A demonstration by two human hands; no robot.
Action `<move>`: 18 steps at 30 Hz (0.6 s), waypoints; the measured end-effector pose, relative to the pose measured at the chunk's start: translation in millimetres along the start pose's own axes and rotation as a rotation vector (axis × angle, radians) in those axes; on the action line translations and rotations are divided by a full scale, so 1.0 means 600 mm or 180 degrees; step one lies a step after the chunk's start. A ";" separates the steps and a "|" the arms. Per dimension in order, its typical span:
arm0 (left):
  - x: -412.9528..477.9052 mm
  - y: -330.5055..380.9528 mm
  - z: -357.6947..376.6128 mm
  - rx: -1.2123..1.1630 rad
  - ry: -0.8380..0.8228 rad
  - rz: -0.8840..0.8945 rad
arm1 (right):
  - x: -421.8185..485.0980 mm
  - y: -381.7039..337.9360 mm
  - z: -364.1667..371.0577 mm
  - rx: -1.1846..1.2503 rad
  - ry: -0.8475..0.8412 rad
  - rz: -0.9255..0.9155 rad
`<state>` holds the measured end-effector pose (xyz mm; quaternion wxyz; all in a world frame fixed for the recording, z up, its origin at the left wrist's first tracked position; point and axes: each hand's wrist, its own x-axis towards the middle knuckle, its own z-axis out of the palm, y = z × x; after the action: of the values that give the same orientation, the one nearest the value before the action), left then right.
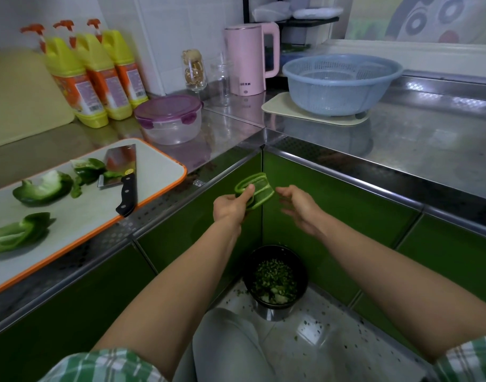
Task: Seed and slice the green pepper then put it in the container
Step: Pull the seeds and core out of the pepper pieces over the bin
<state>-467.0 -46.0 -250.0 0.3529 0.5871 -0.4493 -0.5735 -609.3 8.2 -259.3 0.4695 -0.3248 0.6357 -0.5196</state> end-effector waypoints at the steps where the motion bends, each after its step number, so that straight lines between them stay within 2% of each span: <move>1: -0.001 0.000 0.001 0.0168 0.0018 0.0088 | -0.004 0.001 -0.001 0.0187 -0.0083 0.0056; 4: -0.008 0.005 -0.003 0.1106 0.0356 0.0446 | -0.015 0.002 -0.005 0.0156 -0.0338 -0.0072; 7: -0.017 0.013 -0.012 0.1670 0.0695 0.0731 | -0.019 -0.004 -0.009 0.0052 -0.0259 -0.0289; 11: -0.020 0.007 -0.004 0.1833 0.0537 0.0973 | -0.013 -0.008 -0.004 0.0060 -0.0305 -0.0092; 14: -0.018 0.007 -0.004 0.1778 0.0671 0.0980 | -0.016 -0.005 0.000 -0.0062 -0.0494 -0.0254; 18: -0.016 0.006 -0.015 0.1686 0.0573 0.0894 | -0.016 -0.009 -0.004 0.0122 -0.0238 -0.0296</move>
<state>-458.2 -39.3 -242.6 0.3018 0.6392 -0.6267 -0.3279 -608.5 16.5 -251.5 0.4744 -0.3641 0.5919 -0.5404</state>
